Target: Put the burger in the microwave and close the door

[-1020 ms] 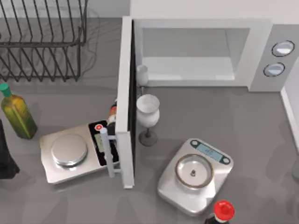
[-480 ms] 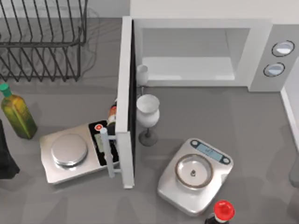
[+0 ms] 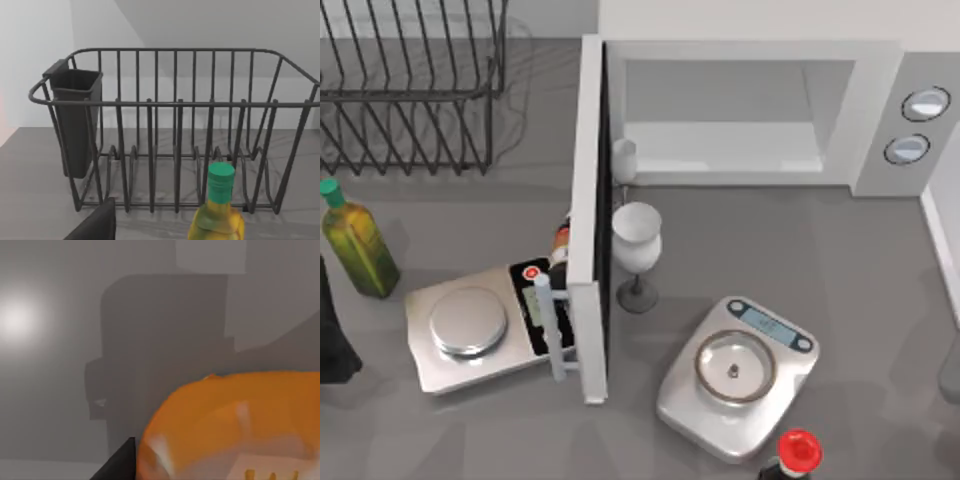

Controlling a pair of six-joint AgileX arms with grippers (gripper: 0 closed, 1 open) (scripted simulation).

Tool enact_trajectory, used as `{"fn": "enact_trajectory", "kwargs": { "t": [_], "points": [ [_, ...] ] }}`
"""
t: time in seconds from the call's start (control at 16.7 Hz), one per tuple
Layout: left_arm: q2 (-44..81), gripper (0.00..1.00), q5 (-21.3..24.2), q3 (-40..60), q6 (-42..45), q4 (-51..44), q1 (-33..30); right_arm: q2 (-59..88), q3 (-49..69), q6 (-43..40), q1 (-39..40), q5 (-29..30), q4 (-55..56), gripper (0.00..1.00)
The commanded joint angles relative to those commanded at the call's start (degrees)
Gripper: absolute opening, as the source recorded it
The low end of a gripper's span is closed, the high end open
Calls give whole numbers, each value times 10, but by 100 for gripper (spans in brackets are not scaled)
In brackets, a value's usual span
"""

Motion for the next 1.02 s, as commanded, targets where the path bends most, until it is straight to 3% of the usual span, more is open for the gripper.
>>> {"fn": "enact_trajectory", "kwargs": {
  "t": [0.3, 0.78, 0.84, 1.02],
  "points": [
    [0, 100, 0, 0, 0, 0, 0, 0, 0, 0, 0, 0, 0, 2],
    [0, 100, 0, 0, 0, 0, 0, 0, 0, 0, 0, 0, 0, 0],
    [0, 100, 0, 0, 0, 0, 0, -41, 29, 9, -1, -9, -66, 0],
    [0, 100, 0, 0, 0, 0, 0, -53, 51, 7, -2, -10, -89, 0]
  ]
}}
